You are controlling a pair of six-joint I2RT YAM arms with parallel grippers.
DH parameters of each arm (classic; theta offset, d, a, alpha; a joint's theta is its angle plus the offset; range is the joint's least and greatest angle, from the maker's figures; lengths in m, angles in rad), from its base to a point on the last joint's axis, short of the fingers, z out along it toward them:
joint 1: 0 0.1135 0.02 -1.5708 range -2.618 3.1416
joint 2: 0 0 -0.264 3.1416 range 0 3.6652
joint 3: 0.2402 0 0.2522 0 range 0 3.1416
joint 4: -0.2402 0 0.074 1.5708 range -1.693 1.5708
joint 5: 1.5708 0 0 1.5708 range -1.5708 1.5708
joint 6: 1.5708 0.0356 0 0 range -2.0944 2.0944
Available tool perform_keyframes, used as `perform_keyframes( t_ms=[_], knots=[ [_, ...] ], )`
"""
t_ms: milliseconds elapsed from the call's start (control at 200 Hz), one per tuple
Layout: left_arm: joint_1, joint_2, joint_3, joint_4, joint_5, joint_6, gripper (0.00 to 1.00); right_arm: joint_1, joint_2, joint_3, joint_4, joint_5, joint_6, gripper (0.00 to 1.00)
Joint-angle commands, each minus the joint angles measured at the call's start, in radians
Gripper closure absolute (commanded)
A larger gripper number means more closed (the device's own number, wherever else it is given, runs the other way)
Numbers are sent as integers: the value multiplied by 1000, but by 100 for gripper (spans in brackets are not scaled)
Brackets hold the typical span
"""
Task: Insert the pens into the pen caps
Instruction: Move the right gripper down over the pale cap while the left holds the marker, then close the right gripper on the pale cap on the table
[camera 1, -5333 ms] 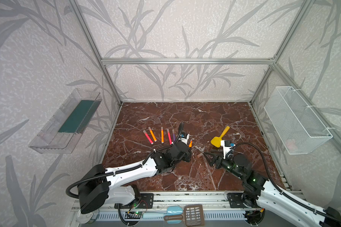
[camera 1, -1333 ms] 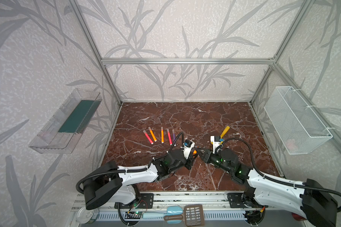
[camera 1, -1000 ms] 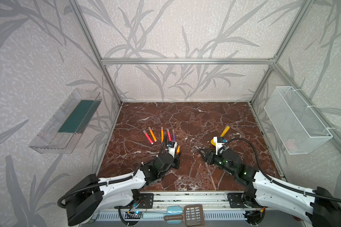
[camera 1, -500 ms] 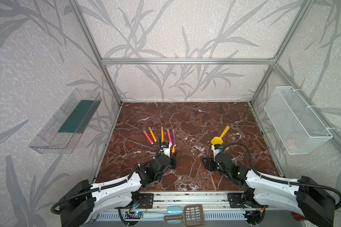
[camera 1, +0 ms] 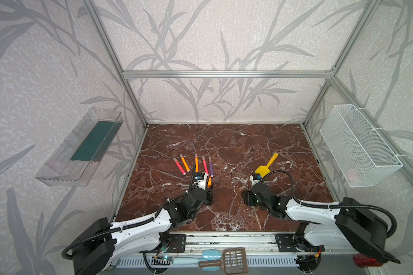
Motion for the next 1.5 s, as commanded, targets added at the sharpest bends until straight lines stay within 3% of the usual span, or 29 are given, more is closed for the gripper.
perform_keyframes(
  t_ms=[0, 325, 685, 1070, 1494],
  knots=[
    [2, 9, 15, 8, -23, -1, 100, 7, 40, 37, 27, -6, -16, 45],
    [2, 13, 23, 2, -24, 5, 100, 7, 170, 115, 42, -54, -35, 45],
    [2, -1, 22, -12, -31, 3, 100, 7, 210, 175, 4, -65, -75, 45],
    [2, -10, 18, -17, -31, -3, 100, 7, 183, 204, -75, 1, -112, 43],
    [2, -32, 10, -24, -34, -6, 100, 7, 297, 273, -46, 32, -112, 39]
  ],
)
